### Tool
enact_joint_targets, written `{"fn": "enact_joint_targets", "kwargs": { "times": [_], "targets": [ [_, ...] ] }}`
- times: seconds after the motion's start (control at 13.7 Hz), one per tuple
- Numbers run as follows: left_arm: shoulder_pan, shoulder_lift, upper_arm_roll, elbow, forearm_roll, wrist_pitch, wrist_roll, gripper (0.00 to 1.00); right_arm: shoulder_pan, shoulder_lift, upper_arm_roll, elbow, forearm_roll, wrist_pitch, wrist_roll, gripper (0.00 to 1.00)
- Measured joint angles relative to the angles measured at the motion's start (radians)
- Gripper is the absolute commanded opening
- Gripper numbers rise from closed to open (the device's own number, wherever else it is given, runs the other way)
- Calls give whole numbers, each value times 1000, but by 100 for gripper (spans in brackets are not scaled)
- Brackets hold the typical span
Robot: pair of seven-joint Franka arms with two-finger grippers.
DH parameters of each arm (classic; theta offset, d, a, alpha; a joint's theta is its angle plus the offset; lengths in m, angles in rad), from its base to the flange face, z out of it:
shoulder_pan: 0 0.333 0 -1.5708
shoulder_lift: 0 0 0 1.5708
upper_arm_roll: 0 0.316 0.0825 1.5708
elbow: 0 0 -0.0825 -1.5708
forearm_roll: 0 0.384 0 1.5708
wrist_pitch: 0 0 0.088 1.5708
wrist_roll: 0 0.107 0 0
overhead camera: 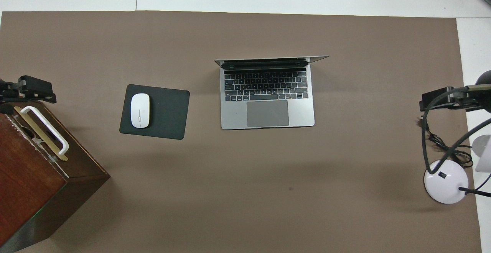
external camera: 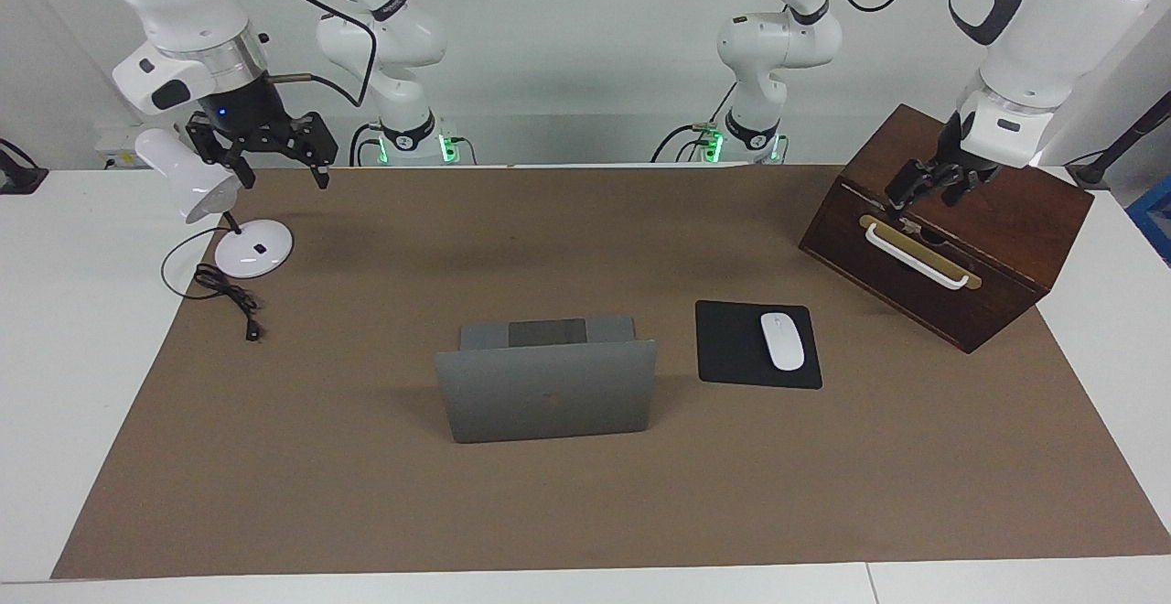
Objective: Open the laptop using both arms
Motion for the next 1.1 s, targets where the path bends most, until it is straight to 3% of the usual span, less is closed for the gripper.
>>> {"fn": "enact_joint_targets", "kwargs": {
  "times": [0.37,1.1],
  "targets": [
    [-2,13,-7,63,0,-48,1,100,0,-4,0,-3,0,0,0,100],
    [-13,18,-32,68,0,-46,2,100,0,-4,-1,-4,0,0,0,100]
  ]
}}
